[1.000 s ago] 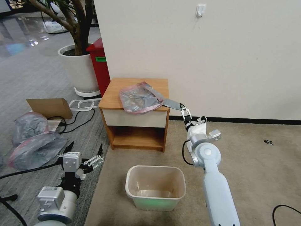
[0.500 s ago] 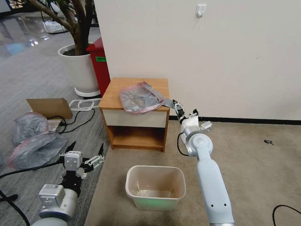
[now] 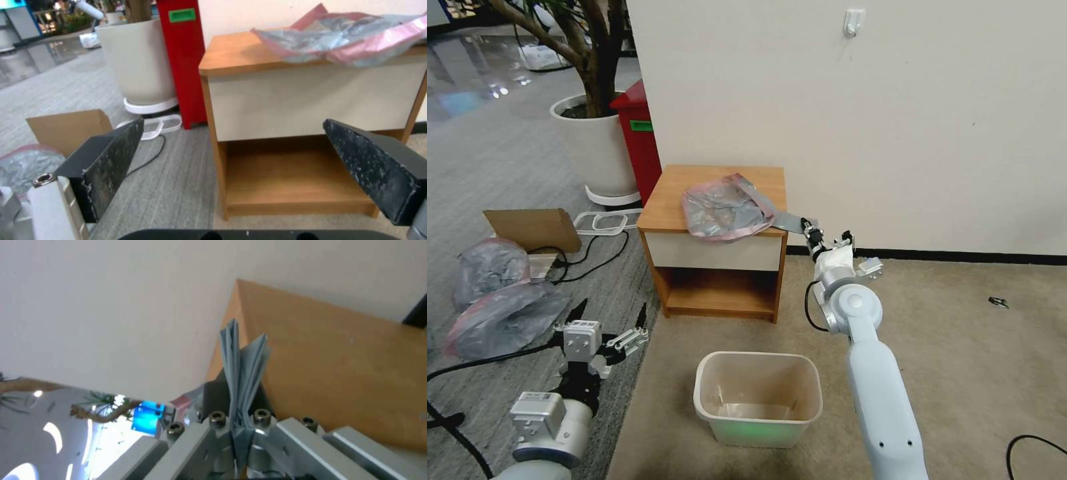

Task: Pick up the garbage bag from the table and place it over the trash can.

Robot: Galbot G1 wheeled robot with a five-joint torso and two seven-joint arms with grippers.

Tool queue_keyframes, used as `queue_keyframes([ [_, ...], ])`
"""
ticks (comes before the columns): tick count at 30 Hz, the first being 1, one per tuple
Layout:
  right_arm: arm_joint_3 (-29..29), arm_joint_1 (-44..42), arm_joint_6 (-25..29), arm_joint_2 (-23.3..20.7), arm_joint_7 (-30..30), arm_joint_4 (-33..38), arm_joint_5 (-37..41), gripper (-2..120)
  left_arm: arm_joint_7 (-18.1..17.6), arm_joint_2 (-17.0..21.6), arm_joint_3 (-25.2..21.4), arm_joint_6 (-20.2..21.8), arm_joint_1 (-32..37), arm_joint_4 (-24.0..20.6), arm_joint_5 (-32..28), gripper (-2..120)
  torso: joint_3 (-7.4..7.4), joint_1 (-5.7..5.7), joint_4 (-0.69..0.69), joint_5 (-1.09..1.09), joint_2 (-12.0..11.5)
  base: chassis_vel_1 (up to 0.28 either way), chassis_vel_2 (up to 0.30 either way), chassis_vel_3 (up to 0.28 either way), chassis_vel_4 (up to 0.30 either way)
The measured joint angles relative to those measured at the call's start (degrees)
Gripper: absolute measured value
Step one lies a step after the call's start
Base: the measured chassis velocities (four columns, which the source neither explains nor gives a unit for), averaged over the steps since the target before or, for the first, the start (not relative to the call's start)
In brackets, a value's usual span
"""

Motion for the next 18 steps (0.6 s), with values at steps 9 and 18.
queue_keyframes([
  [9,-9.1,-10.8,1.8,-5.4,9.4,15.8,1.7,0,0.1,-0.1,0.0,-0.3,0.1,0.0,0.1,100,0.00,0.00,-0.01,0.02,0.0,0.000,0.000,0.000,0.000],
  [18,-17.8,-18.5,2.5,-10.1,15.7,24.6,-1.5,0,0.1,0.1,-0.7,-0.5,0.2,-0.3,0.0,100,-0.01,0.00,0.00,0.01,0.0,0.000,0.000,0.000,0.000],
])
